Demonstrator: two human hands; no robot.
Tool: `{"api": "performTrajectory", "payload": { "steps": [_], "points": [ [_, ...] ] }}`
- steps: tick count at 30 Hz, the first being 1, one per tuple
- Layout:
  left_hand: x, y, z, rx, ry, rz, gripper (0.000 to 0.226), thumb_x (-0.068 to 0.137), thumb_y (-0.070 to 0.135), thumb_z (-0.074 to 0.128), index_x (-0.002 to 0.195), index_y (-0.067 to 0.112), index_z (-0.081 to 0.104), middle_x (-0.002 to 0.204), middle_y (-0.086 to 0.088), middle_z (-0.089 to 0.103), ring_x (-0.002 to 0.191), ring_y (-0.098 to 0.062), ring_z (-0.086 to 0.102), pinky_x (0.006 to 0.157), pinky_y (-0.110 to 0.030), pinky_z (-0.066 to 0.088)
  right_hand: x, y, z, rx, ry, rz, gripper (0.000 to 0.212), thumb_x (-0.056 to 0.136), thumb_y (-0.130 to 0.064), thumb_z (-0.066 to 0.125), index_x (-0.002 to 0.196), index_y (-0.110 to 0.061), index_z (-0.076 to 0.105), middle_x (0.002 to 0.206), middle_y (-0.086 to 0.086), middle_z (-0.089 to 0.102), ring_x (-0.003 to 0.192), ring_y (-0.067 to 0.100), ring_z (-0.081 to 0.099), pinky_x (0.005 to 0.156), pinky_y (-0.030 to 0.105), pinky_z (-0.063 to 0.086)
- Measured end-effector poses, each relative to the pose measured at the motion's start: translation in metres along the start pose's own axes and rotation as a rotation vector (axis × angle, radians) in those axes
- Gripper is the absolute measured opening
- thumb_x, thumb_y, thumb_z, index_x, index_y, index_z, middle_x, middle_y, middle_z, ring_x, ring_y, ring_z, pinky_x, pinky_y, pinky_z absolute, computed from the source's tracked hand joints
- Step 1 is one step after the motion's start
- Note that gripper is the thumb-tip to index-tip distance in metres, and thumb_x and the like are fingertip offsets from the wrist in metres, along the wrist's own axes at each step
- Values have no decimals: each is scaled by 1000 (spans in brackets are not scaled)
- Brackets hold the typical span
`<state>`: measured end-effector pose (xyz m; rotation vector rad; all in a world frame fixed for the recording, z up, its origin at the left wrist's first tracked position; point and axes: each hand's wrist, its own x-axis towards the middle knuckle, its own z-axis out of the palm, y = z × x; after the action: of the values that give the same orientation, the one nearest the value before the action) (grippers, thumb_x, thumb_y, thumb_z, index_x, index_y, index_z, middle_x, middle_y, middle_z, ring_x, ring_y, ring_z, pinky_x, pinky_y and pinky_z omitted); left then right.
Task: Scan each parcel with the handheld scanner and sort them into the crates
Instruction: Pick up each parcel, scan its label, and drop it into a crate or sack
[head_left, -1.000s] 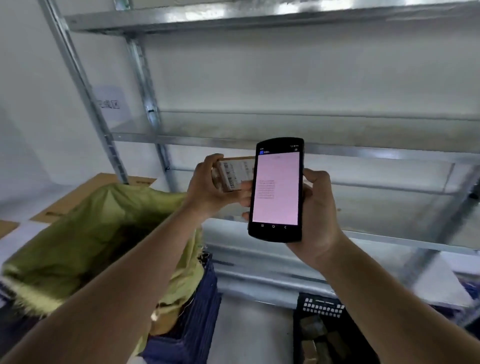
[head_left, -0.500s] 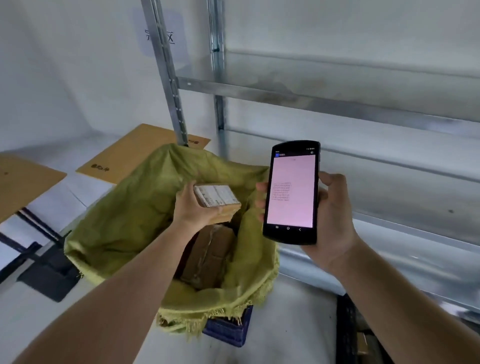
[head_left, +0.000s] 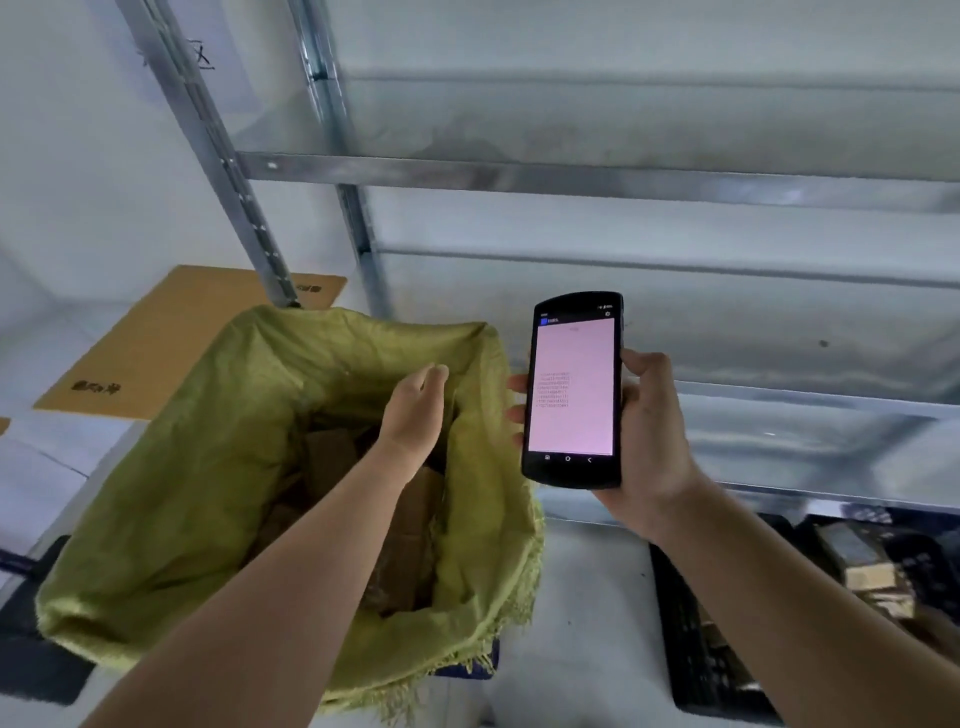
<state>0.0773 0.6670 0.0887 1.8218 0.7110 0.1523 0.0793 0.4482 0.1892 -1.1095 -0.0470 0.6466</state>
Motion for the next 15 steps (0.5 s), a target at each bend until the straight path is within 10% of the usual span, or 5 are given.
{"api": "performTrajectory", "payload": {
  "steps": [3, 8, 15],
  "points": [
    [-7, 19, 43, 0, -99, 22, 63, 111, 54, 33, 143, 6, 57, 110, -11, 71, 101, -20, 66, 96, -41, 52, -16, 0, -33, 26, 87, -36, 67, 105, -44, 20, 139, -5, 62, 127, 31, 69, 90, 37, 70, 80, 45, 58],
    [-35, 45, 137, 64, -284, 49, 69, 100, 64, 36, 148, 19, 56, 149, -11, 58, 139, -32, 53, 114, -53, 42, -61, 3, -115, 103, 275, -72, 65, 106, -45, 19, 133, -9, 66, 121, 27, 73, 93, 37, 70, 81, 46, 60],
    [-108, 56, 303, 233, -517, 64, 48, 111, 41, 37, 149, 17, 55, 150, -5, 54, 129, -22, 51, 99, -36, 42, -142, 3, -255, 235, 504, -88, 64, 108, -45, 21, 131, -7, 66, 126, 31, 70, 99, 41, 67, 88, 49, 58]
  ]
}}
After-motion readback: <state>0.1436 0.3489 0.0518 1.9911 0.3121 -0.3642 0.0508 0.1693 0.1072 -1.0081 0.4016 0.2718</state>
